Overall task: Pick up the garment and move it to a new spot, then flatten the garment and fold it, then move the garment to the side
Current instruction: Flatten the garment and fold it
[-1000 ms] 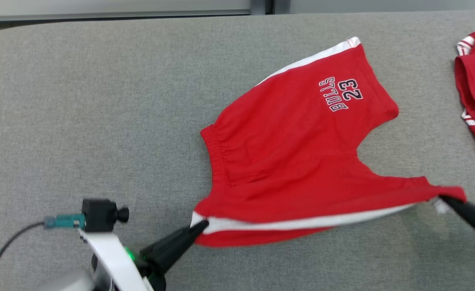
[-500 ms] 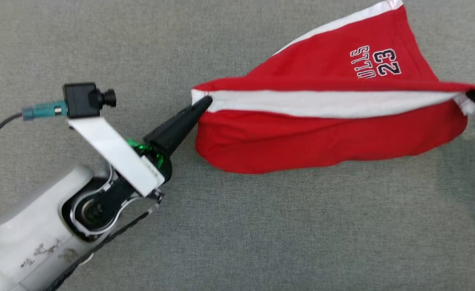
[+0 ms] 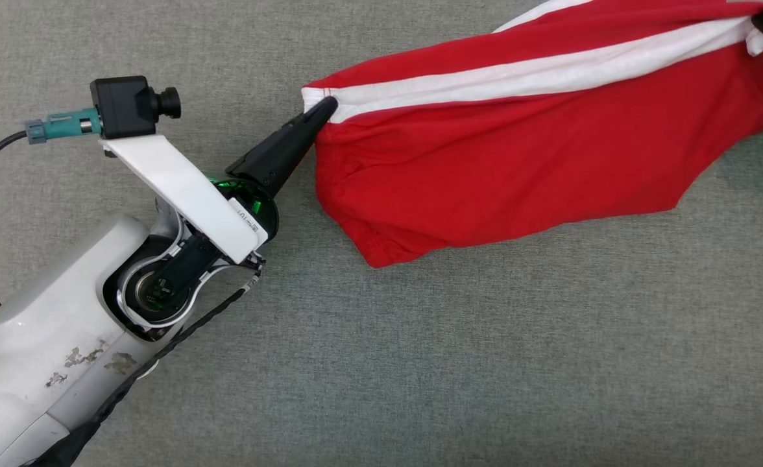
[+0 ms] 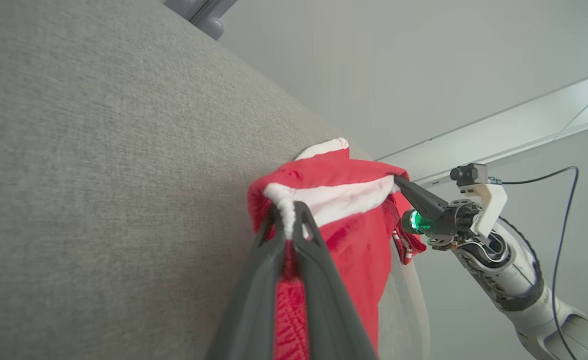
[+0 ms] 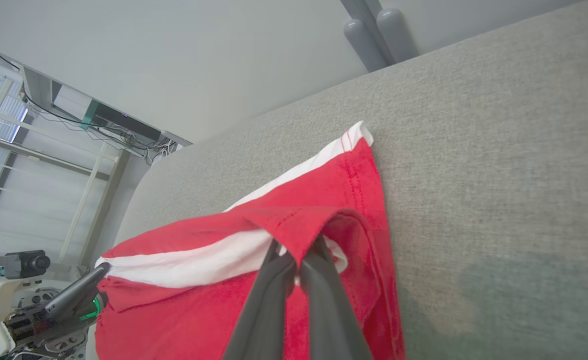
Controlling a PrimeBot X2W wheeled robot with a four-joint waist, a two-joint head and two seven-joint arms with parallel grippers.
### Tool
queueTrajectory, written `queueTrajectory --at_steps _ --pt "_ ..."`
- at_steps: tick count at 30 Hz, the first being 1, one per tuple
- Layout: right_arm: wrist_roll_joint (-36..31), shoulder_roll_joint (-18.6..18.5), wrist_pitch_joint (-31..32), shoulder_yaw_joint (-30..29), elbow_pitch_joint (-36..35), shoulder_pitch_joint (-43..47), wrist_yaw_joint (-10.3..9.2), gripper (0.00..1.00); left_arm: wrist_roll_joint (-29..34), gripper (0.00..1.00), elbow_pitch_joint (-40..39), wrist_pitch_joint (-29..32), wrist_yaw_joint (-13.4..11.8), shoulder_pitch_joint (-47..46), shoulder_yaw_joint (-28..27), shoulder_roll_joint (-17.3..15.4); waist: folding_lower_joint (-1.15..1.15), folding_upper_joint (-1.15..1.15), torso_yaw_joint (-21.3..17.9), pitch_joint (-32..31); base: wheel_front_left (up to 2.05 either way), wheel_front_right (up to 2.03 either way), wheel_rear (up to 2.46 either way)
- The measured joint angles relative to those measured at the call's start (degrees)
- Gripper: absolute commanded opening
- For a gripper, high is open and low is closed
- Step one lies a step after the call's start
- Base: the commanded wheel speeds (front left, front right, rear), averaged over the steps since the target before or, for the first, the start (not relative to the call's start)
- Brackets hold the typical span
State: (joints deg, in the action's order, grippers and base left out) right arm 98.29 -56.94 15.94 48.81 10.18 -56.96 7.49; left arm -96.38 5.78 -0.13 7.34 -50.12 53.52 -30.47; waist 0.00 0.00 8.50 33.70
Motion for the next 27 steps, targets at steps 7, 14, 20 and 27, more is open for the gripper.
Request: queueTrajectory --at_steps 7,14,20,27 --pt "-4.27 3.79 -1.41 0.24 4.34 -3.81 0.00 1.00 1.03 0.30 0.71 -0.91 0.00 0.46 -1.22 0.85 0.00 0.00 1.20 0.12 0.00 0.00 0.00" --pt "-4.42 3.01 -7.11 -1.44 3.71 -0.65 0.00 1.00 4.61 1.00 1.77 -4.86 0.00 2.57 -1.78 2.12 0.00 0.00 1.18 -1.14 0.00 0.00 0.00" --pt "-9.34 -1.31 -19.75 -1.67 2.27 9.25 0.00 1.00 25.43 1.00 4.80 -14.73 -6.94 7.59 -4.13 2.48 0.00 0.00 0.90 -3.98 0.00 0.00 0.00" --pt "-10.81 1.22 -25.63 0.47 8.62 16.11 0.00 1.00 58.15 1.00 -2.61 -14.95 -18.09 25.76 -21.09 14.69 0.00 0.00 3.48 -7.45 0.00 0.00 0.00"
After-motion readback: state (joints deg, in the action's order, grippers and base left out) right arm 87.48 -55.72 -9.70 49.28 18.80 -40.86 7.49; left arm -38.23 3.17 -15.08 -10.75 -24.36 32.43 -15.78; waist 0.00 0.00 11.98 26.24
